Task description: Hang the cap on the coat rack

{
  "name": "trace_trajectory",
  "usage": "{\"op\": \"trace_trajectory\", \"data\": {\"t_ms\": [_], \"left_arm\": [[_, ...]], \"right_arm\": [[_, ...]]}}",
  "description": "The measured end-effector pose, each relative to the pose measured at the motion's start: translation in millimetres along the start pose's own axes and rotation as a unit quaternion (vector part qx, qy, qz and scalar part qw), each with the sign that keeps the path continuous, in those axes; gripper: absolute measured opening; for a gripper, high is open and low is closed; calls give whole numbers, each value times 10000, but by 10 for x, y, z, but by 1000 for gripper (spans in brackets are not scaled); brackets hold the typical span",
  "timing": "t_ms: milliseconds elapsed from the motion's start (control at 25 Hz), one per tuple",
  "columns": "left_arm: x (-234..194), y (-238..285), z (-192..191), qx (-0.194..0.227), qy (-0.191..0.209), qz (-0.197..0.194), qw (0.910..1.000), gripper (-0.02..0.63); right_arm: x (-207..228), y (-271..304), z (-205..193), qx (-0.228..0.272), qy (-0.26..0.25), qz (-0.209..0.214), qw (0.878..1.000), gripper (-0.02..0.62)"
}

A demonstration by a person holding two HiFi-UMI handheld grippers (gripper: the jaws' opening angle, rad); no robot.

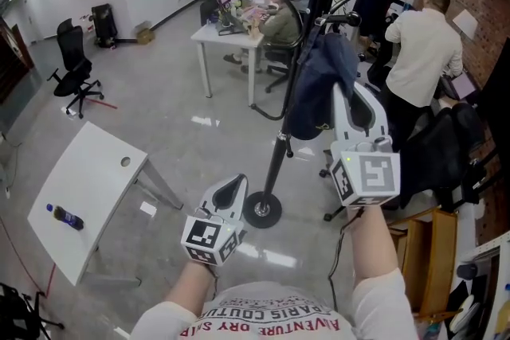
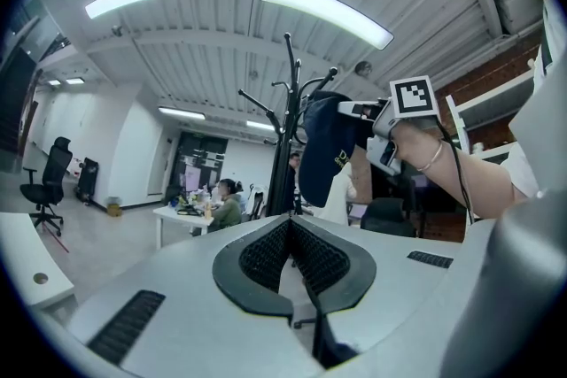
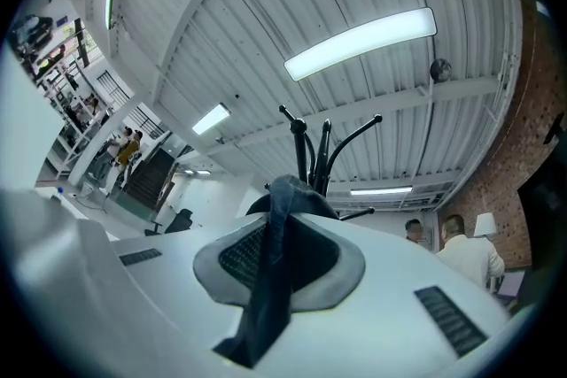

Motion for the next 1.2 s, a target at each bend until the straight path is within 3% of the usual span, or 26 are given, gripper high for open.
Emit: {"op": "trace_trajectory", "data": {"t_ms": [640,960,1200], "left_arm": [[197,113,27,-25,84,-64,9999,5],[292,38,32,-9,112,-113,9999,5],[394,78,97,137,156,-224,9995,5]], "right_arm": [[-110,-210,-452,-143,459,298,9984,41],[-83,-488,-516,-97,665,39,9977,61],[-179,-812,-742,-539,572,188,9967,63]]}}
Point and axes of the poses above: the fingertips, and each gripper's own axes: y forward along the fingers, x to its right, z out of its top, the point moved 3 cm from there along -y, backward along the fingers, and after that the axes turned 2 degrees about -y, right-handed, at the moved point
